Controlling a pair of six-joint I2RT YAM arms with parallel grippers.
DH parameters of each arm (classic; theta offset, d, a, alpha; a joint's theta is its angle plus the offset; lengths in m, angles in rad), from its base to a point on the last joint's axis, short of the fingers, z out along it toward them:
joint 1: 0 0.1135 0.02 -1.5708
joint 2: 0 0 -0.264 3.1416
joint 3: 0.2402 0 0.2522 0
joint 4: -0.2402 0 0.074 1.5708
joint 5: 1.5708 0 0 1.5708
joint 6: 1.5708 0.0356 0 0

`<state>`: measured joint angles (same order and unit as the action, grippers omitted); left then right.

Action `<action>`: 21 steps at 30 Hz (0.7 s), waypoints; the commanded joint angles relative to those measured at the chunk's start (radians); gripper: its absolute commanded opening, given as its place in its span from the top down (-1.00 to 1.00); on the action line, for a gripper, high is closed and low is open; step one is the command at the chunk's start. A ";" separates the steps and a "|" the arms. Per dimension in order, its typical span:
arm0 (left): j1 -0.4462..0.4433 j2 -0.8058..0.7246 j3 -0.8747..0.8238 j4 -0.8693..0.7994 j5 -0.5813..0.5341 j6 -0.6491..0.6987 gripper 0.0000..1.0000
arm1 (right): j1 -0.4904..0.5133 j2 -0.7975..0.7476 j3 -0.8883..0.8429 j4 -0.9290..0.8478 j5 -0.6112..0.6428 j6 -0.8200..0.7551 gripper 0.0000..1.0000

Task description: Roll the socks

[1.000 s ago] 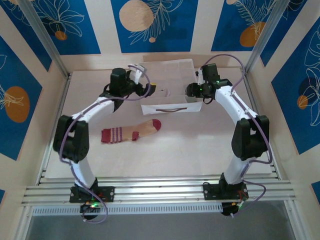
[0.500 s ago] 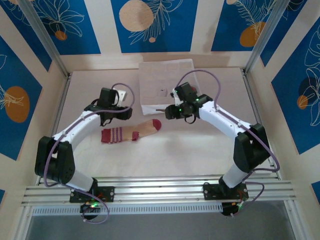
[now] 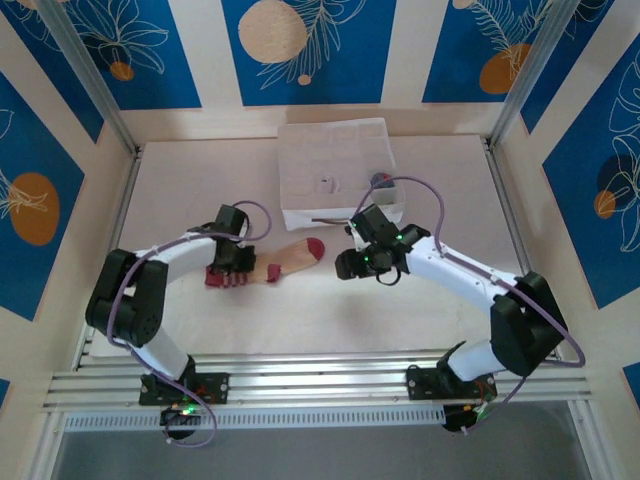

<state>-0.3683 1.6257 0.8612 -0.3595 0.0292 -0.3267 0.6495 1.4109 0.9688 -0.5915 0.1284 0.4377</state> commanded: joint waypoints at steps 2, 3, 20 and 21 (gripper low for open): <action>-0.183 -0.034 -0.055 -0.004 -0.003 -0.235 0.69 | 0.001 -0.054 -0.037 0.016 -0.029 0.042 -0.11; -0.233 -0.046 -0.048 -0.001 -0.012 -0.270 0.69 | 0.006 -0.056 -0.038 0.020 -0.030 0.050 -0.11; 0.024 -0.454 -0.138 -0.294 0.059 -0.232 -0.15 | 0.546 0.376 0.378 -0.040 0.332 0.105 -0.10; 0.065 -0.477 -0.155 -0.298 0.085 -0.222 -0.16 | 0.564 0.429 0.421 -0.042 0.336 0.099 -0.11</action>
<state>-0.3702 1.1927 0.7540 -0.5610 0.0429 -0.5892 1.1637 1.7458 1.3098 -0.6018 0.3752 0.5331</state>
